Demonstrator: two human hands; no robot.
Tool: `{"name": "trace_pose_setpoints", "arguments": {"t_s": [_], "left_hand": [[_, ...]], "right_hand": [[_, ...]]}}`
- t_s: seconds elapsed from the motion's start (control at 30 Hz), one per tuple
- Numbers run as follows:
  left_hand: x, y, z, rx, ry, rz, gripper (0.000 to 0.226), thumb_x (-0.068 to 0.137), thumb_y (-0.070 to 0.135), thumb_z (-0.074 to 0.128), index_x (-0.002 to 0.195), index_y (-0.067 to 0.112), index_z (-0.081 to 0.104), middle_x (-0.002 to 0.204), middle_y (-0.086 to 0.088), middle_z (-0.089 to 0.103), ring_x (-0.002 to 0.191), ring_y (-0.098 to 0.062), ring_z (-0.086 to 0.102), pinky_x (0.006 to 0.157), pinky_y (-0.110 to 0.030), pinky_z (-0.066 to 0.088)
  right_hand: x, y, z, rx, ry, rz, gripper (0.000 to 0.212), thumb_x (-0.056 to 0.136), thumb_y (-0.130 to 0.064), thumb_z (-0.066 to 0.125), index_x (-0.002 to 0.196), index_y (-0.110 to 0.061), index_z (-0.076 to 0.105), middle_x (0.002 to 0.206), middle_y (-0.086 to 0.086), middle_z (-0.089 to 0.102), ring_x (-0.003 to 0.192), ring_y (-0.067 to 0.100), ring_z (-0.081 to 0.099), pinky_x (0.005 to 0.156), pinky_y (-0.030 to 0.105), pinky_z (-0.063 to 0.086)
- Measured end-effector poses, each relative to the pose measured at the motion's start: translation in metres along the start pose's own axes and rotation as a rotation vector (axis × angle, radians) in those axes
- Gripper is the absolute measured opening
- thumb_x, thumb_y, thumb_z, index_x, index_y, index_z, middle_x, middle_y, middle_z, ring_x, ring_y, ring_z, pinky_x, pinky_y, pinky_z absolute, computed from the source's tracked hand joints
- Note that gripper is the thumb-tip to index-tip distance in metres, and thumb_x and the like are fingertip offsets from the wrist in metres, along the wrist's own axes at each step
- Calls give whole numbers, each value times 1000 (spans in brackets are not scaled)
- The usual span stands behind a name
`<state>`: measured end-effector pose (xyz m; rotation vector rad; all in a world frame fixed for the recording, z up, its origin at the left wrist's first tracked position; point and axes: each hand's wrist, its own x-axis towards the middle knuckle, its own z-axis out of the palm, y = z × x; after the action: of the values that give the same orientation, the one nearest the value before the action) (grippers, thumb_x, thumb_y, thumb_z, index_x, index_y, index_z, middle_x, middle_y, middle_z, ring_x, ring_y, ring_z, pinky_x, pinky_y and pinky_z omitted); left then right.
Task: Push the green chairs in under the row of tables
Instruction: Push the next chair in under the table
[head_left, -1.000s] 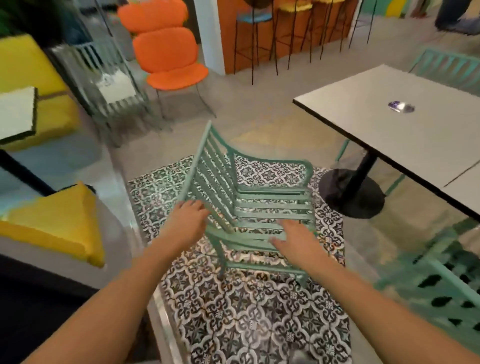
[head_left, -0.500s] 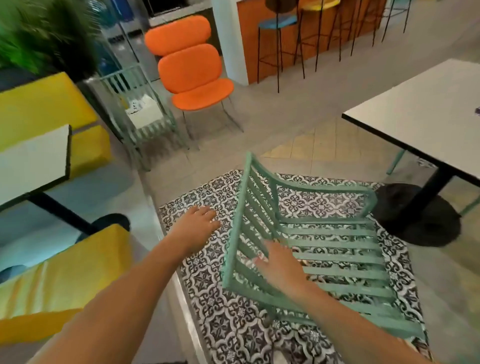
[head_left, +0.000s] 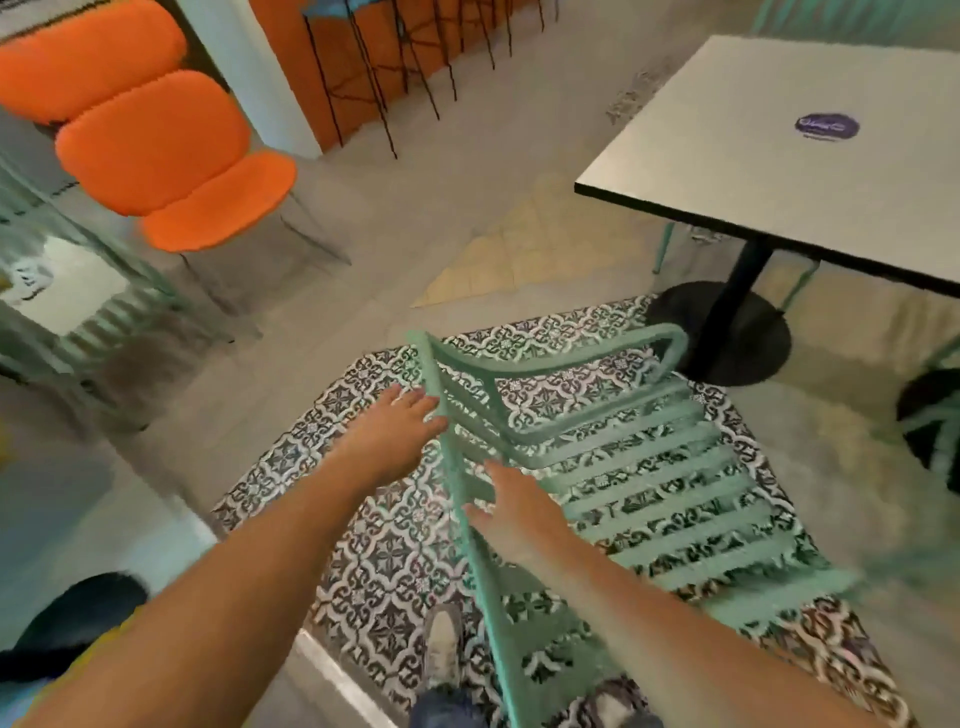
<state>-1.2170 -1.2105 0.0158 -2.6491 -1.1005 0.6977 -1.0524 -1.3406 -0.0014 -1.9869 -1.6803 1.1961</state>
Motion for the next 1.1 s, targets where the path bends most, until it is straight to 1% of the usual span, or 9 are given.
{"name": "trace_pose_setpoints", "arguments": {"t_s": [0.03, 0.1, 0.13, 0.33, 0.5, 0.63, 0.73, 0.93, 1.1], "left_hand": [[13, -8, 4, 7, 8, 62, 70, 87, 13, 58, 147, 31, 28, 158, -6, 24, 146, -26, 20, 119, -51, 8], [37, -24, 7, 29, 19, 195, 66, 88, 18, 58, 147, 30, 31, 158, -5, 26, 146, -27, 20, 119, -53, 13], [48, -31, 11, 40, 23, 274, 63, 89, 22, 59, 146, 29, 34, 157, -4, 29, 145, -27, 22, 118, -53, 15], [82, -61, 21, 117, 29, 568, 58, 89, 50, 55, 142, 31, 40, 148, -1, 40, 139, -24, 32, 117, -50, 20], [99, -74, 21, 109, 90, 733, 61, 87, 57, 54, 141, 33, 40, 145, 4, 43, 138, -21, 35, 117, -49, 21], [102, -71, 17, 147, 51, 805, 62, 88, 58, 52, 142, 32, 38, 147, 4, 41, 138, -20, 34, 118, -47, 20], [98, -72, 18, 167, -10, 807, 60, 91, 57, 46, 145, 31, 35, 148, 4, 40, 138, -21, 35, 117, -49, 24], [101, -74, 30, 127, 38, 892, 47, 96, 55, 37, 137, 31, 44, 135, 7, 53, 127, -18, 49, 112, -43, 34], [114, -72, 35, 133, 79, 970, 46, 97, 55, 22, 124, 29, 49, 117, 8, 57, 107, -16, 57, 95, -39, 50]], "right_hand": [[8, -3, 5, 14, 13, 27, 60, 90, -40, 60, 142, -22, 35, 136, -2, 52, 115, 16, 56, 73, 10, 42], [19, -12, 17, 46, 47, 89, 66, 87, -44, 63, 143, -25, 33, 139, -1, 48, 121, 18, 52, 95, 29, 46], [23, -17, 25, 73, 62, 136, 68, 85, -45, 64, 143, -28, 33, 138, -1, 49, 119, 18, 53, 97, 33, 46], [29, -32, 60, 72, 152, 314, 66, 80, -49, 65, 136, -30, 37, 115, -1, 58, 92, 18, 60, 83, 38, 53], [20, -39, 78, 88, 251, 403, 71, 83, -47, 62, 143, -22, 32, 128, 2, 53, 103, 18, 57, 90, 36, 49], [3, -34, 92, 42, 309, 475, 76, 84, -47, 58, 148, -23, 24, 132, 1, 50, 111, 18, 53, 94, 36, 46], [-11, -28, 104, 8, 357, 530, 71, 86, -45, 57, 146, -25, 26, 133, -1, 50, 114, 20, 51, 94, 38, 46], [-22, -27, 132, -70, 475, 576, 48, 95, -50, 40, 140, -34, 35, 124, -11, 57, 101, 10, 60, 87, 34, 53], [-20, -35, 136, -120, 574, 628, 42, 97, -49, 39, 137, -36, 40, 119, -13, 61, 98, 10, 61, 82, 32, 54]]}}
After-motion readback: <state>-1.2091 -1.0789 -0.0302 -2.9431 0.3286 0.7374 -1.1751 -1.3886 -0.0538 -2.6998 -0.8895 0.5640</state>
